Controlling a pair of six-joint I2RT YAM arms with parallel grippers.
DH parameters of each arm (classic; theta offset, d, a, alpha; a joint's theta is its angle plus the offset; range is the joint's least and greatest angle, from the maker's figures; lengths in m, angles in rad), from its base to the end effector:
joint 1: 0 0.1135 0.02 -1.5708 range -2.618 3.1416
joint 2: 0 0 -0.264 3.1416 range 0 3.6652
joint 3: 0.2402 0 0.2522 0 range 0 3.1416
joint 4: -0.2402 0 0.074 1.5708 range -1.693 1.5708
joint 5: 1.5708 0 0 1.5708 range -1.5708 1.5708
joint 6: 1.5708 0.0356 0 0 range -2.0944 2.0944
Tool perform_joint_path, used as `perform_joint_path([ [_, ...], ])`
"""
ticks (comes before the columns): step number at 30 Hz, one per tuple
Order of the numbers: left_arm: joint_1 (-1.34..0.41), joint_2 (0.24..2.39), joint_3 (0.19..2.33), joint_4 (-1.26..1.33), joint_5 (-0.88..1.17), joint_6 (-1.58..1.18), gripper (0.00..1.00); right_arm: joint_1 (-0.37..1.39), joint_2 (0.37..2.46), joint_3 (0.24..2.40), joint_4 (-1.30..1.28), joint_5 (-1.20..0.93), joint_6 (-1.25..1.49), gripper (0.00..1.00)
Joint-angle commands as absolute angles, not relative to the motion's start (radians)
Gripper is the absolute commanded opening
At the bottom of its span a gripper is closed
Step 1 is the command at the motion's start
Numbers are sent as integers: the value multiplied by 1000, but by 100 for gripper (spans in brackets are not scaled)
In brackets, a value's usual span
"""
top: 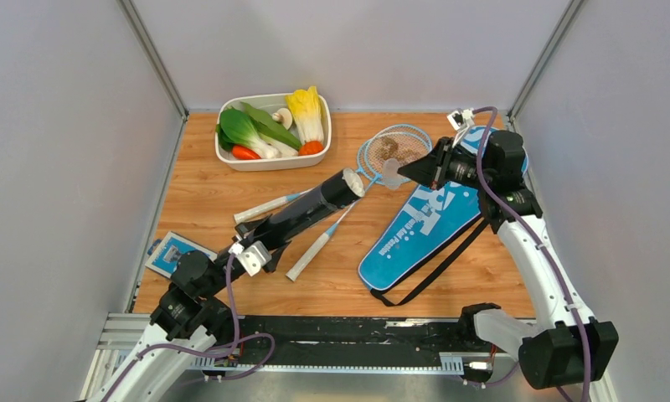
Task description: Pack up the badminton gear
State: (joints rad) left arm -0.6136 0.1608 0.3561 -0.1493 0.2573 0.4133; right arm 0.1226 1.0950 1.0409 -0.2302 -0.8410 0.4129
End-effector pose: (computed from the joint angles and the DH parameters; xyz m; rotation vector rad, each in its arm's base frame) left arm 0.0736 -0.0629 0.2671 0.9278 1.2252 -0.3555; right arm 0.2357 0.0558 0.3674 -0.3391 1.8817 1.1413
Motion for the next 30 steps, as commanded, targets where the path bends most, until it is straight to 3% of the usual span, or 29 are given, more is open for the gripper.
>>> perform_joint_path([
  [1,-615,171,377,-127,283,478,39,175,1080,1106,-130,-1058,415,0],
  [10,-616,223,401,-168,397,529,39,310,1091,1145,-117,-1129,408,0],
  [30,-615,209,389,-156,439,542,39,314,1025,1061,-237,-1084,344,0],
])
